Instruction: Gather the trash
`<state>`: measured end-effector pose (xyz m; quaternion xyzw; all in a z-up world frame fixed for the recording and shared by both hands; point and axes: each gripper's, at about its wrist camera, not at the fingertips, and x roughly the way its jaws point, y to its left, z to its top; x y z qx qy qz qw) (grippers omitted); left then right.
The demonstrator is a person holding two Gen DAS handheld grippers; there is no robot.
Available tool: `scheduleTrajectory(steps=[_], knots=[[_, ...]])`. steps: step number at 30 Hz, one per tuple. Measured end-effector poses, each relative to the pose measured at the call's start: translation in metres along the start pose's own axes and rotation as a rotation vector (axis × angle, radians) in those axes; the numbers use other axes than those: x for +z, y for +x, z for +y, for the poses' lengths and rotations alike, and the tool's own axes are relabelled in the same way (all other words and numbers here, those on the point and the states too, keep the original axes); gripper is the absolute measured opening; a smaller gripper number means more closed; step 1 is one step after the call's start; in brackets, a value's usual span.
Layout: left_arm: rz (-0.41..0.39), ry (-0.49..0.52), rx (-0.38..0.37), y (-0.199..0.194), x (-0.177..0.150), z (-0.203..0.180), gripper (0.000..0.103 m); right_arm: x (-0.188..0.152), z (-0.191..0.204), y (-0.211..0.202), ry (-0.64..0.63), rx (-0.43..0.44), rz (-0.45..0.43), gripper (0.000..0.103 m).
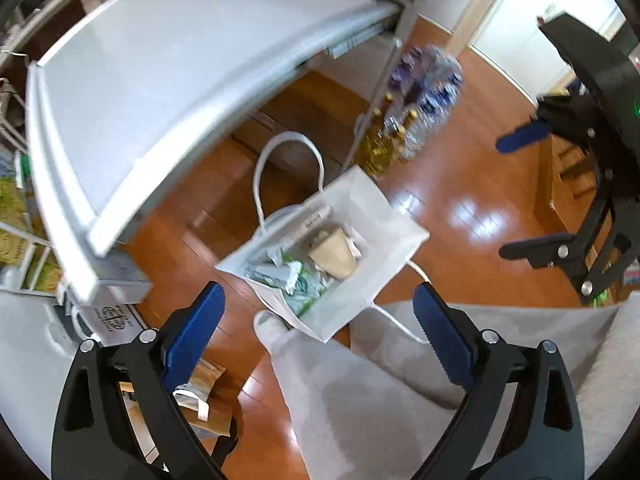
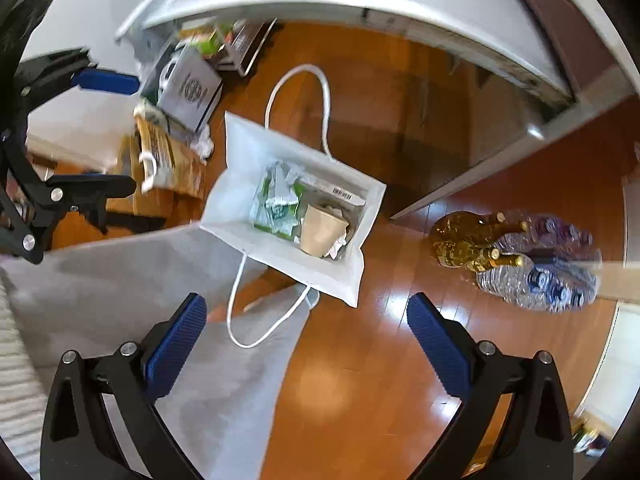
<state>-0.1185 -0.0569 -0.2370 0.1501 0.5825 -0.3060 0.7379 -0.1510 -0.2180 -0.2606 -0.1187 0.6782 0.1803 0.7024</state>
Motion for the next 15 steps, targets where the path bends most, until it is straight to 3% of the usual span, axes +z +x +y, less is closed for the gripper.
scheduleTrajectory(steps=[7,11,15], knots=[[-0.137,-0.099,0.106,-0.053,0.022,0.005,0.096,0.013,-0.009,-0.055,0.142,-0.013,-0.158,0.099],[-0.229,-0.136,0.193,-0.083,0.037,0.009,0.096,0.029,-0.012,-0.092,0.163,-0.049,-0.285,0.099],[-0.331,-0.173,0.221,-0.108,0.05,0.016,0.097,0.049,-0.016,-0.127,0.181,-0.076,-0.41,0.099]])
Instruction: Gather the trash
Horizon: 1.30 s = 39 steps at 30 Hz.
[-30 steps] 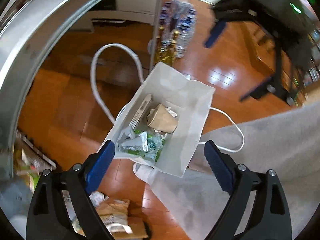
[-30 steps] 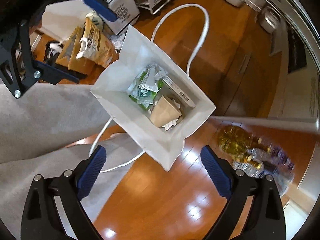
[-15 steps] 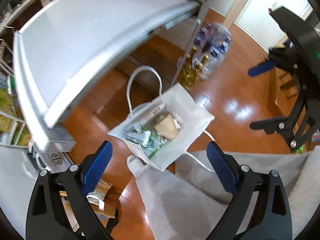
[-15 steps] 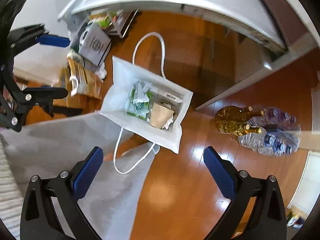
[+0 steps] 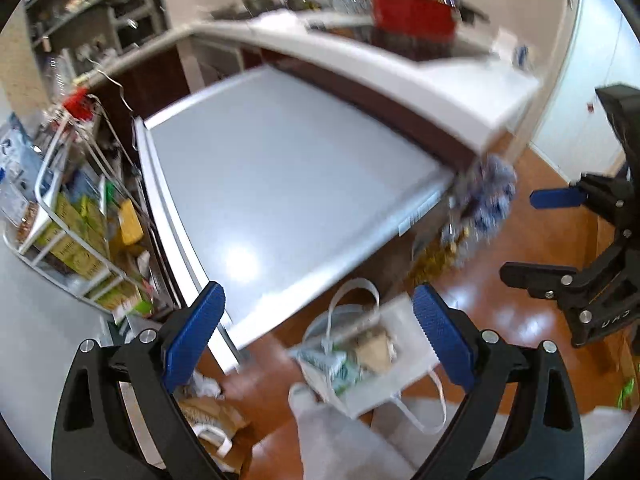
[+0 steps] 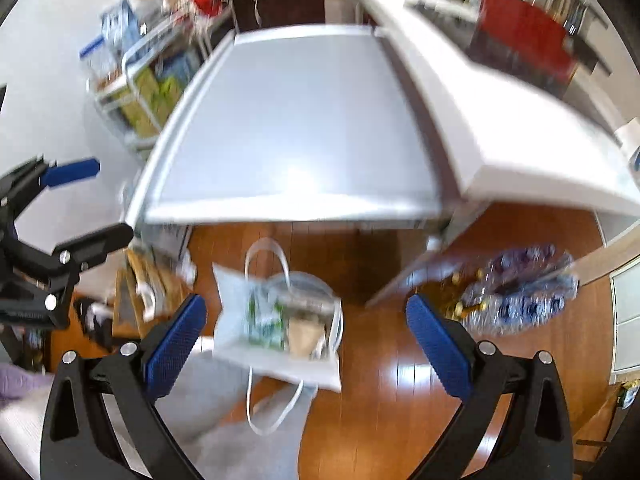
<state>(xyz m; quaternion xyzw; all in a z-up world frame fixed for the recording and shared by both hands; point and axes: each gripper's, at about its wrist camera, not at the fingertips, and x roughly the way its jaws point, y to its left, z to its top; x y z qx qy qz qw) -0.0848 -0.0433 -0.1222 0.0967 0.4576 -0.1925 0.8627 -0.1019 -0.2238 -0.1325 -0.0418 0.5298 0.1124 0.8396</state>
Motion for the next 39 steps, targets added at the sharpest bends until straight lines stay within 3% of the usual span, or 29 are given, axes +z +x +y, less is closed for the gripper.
scheduleTrajectory(steps=[6,7,10,12,16,23,39], knots=[[-0.128,-0.088,0.063,-0.021,0.035,0.021,0.1,0.04,0.001,-0.025,0.021,-0.033,-0.143,0.099],[-0.155,-0.103,0.097,-0.026,0.04,0.025,0.1,0.047,0.002,-0.03,0.024,-0.032,-0.174,0.099],[-0.217,-0.12,0.296,-0.039,0.055,0.026,0.1,0.065,0.008,-0.041,0.004,-0.046,-0.237,0.099],[-0.247,-0.109,0.34,-0.044,0.062,0.027,0.1,0.073,0.013,-0.047,-0.015,-0.059,-0.267,0.099],[-0.322,-0.139,0.264,-0.06,0.074,0.035,0.1,0.094,0.018,-0.066,-0.028,-0.111,-0.359,0.099],[-0.416,-0.225,0.273,-0.086,0.091,0.05,0.1,0.121,0.019,-0.094,-0.004,-0.128,-0.475,0.099],[-0.439,-0.232,0.277,-0.096,0.104,0.052,0.101,0.123,0.023,-0.105,0.024,-0.133,-0.505,0.099]])
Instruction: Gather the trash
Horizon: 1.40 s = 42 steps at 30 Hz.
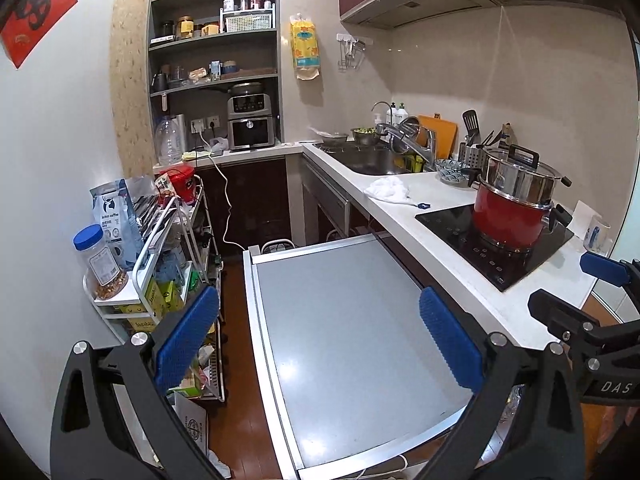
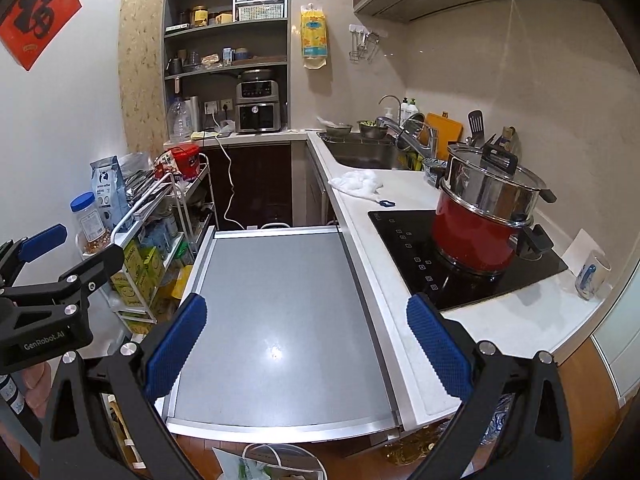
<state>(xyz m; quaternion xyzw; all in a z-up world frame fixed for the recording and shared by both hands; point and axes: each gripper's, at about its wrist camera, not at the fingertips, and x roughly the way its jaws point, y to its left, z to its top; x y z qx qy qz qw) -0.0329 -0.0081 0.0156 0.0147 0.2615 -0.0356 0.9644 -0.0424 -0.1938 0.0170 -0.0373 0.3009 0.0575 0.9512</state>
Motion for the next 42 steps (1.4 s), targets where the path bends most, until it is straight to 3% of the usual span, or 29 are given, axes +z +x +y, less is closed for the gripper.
scheduleTrajectory(steps=[42], knots=[[-0.006,-0.029,0.027,-0.004,0.011,-0.002,0.101,0.005,0.002,-0.002,0.012,0.006,-0.002,0.099]])
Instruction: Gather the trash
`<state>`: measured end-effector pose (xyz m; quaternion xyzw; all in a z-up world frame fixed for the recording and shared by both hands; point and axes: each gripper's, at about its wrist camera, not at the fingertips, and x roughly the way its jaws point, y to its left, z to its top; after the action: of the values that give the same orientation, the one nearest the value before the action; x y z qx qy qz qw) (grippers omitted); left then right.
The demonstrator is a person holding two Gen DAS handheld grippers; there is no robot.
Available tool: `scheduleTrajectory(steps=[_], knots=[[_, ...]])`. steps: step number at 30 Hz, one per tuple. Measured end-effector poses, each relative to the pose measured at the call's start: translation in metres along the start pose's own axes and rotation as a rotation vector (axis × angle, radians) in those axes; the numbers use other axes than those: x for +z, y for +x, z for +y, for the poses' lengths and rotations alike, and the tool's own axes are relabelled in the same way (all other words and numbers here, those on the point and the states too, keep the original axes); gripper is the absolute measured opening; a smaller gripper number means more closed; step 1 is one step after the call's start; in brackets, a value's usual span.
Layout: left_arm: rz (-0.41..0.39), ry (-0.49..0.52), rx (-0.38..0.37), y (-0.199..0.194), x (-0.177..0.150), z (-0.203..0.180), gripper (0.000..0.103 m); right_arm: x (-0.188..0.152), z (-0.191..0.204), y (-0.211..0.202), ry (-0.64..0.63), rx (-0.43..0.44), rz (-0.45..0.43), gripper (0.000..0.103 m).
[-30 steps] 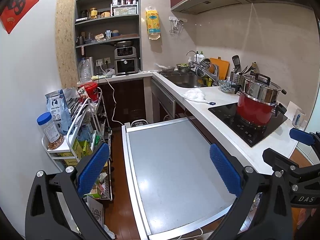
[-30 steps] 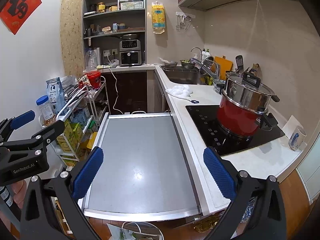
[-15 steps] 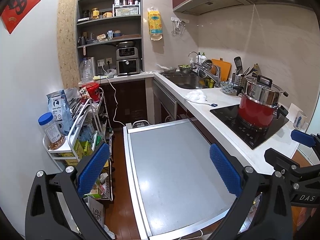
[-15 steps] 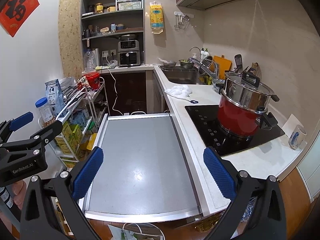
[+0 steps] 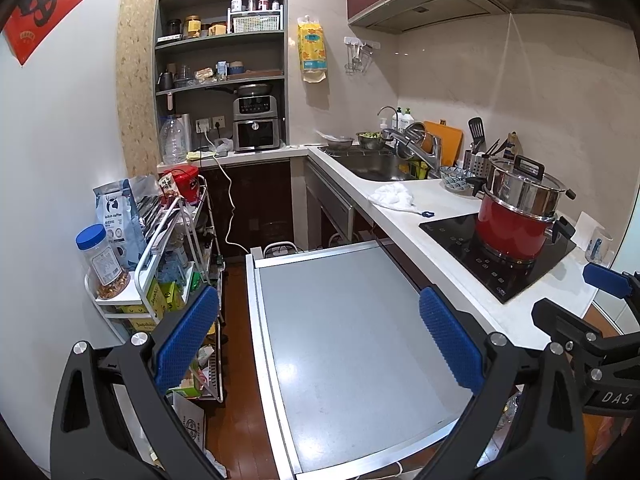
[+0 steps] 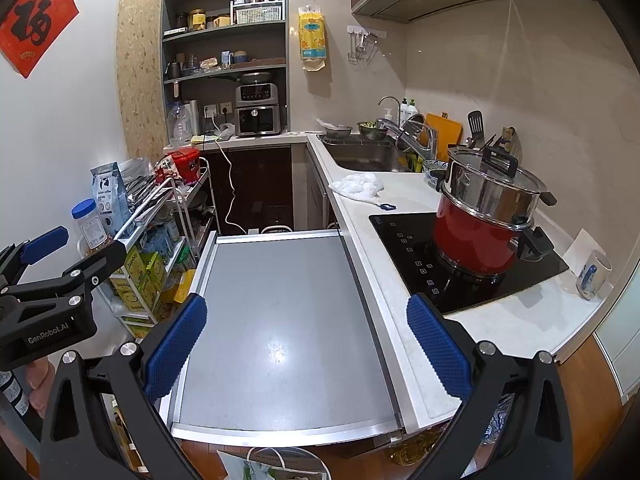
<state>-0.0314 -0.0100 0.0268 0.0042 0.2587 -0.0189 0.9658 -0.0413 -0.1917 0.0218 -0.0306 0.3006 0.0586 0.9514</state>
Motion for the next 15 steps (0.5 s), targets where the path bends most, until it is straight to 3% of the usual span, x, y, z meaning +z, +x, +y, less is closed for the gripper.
scheduleTrajectory(steps=[15], knots=[[-0.03,-0.008,0.032,-0.0064,0.0046,-0.0026,0.101,0.0039,0.004,-0.0017,0.002,-0.002,0.001,0.099]])
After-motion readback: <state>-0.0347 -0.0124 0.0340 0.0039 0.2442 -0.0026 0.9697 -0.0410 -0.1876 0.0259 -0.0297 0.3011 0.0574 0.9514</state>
